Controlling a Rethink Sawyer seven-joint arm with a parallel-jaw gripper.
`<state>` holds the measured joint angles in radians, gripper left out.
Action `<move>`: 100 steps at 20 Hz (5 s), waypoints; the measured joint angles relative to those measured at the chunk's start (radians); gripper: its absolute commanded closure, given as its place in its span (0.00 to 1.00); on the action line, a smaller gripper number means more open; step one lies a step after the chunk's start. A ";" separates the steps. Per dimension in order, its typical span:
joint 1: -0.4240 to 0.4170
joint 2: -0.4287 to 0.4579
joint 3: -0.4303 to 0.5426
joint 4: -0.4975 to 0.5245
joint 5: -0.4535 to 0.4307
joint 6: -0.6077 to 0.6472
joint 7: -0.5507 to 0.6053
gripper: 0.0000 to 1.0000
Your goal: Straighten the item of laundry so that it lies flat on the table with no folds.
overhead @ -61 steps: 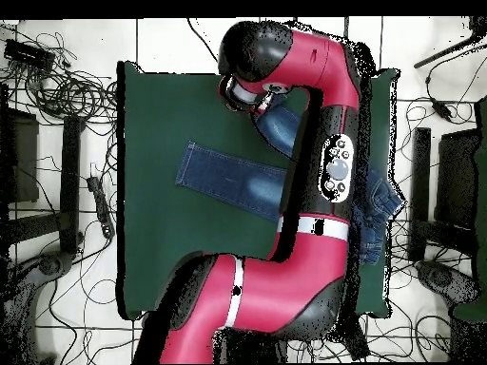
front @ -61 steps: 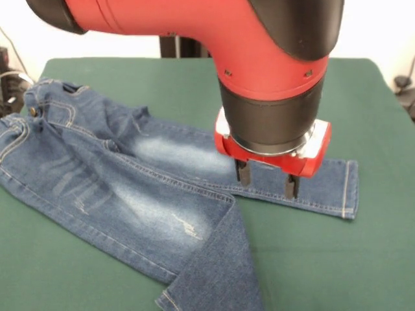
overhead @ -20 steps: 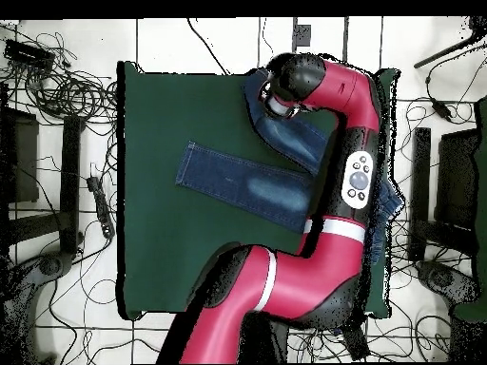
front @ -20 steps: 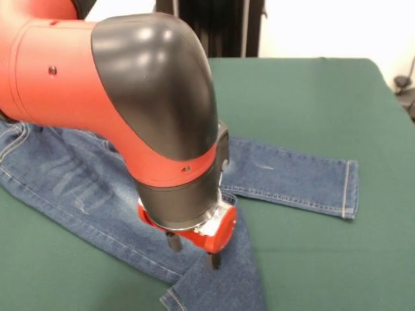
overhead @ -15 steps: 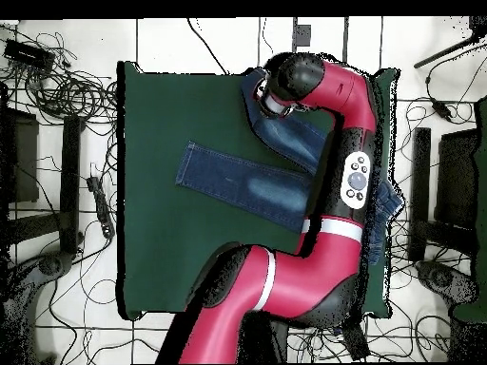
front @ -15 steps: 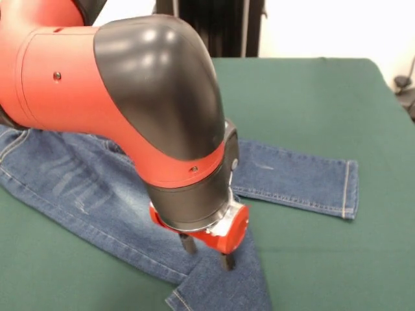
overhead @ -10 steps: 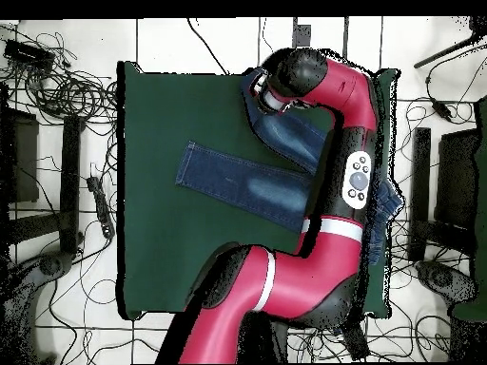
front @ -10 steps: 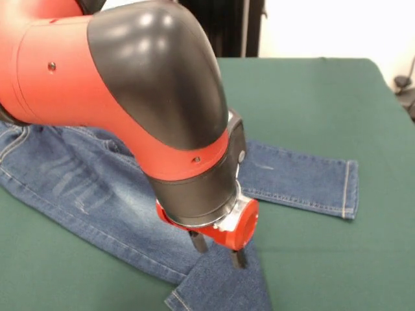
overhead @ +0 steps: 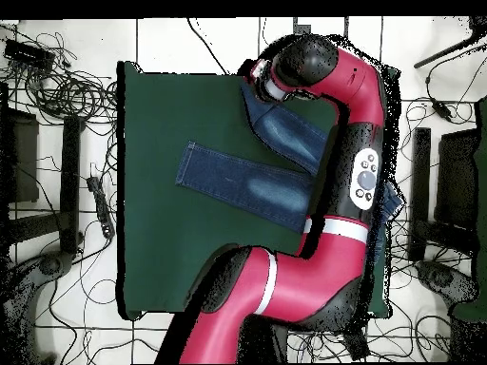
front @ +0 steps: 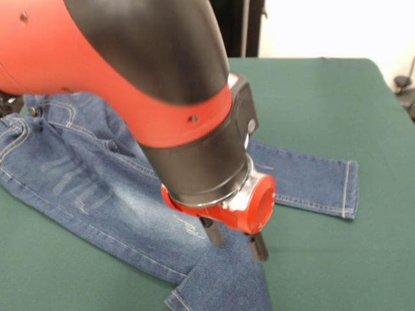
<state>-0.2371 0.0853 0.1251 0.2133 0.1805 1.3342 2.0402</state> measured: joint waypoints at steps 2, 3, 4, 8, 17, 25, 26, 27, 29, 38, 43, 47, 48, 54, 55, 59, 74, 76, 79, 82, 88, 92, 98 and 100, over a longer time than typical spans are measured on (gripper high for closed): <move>0.001 -0.012 0.000 0.004 0.014 0.000 0.000 0.00; 0.001 -0.017 0.000 0.004 0.015 0.000 0.000 0.00; 0.002 -0.023 -0.001 0.004 0.013 0.000 0.000 0.00; 0.008 -0.034 -0.014 0.004 -0.013 0.000 0.000 0.00; 0.016 -0.031 -0.061 -0.005 -0.105 0.000 0.000 0.00; 0.016 -0.029 -0.065 -0.005 -0.140 0.000 0.000 0.00; 0.016 -0.029 -0.065 -0.005 -0.140 0.000 0.000 0.00; 0.016 -0.029 -0.065 -0.005 -0.139 0.000 0.000 0.00; 0.015 -0.029 -0.064 -0.005 -0.139 -0.001 0.000 0.00; 0.011 -0.023 -0.062 -0.005 -0.137 -0.020 0.000 0.00; 0.010 -0.019 -0.061 -0.005 -0.136 -0.043 0.000 0.00; 0.008 -0.011 -0.061 -0.006 -0.133 -0.054 0.000 0.00; 0.008 -0.006 -0.060 -0.006 -0.132 -0.058 0.000 0.00; 0.007 0.021 -0.051 -0.006 -0.130 -0.071 0.000 0.00; 0.007 0.025 -0.046 -0.006 -0.130 -0.071 0.000 0.00; 0.006 0.042 -0.034 -0.009 -0.126 -0.071 0.000 0.00; 0.009 0.098 0.065 -0.007 0.009 -0.073 0.000 0.00; 0.011 0.098 0.066 -0.006 0.020 -0.073 0.000 0.00; 0.012 0.095 0.066 -0.001 0.046 -0.073 0.000 0.00; 0.014 0.091 0.066 0.005 0.062 -0.073 0.000 0.00; 0.021 0.066 0.045 0.008 0.035 -0.072 0.000 0.00; 0.031 0.042 0.003 0.004 -0.009 -0.054 0.000 0.00; 0.041 0.014 -0.038 -0.004 -0.060 -0.027 0.000 0.00; 0.041 0.007 -0.052 -0.010 -0.074 -0.024 0.000 0.00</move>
<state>-0.1964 0.0919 0.0729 0.2036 0.1067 1.3104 2.0402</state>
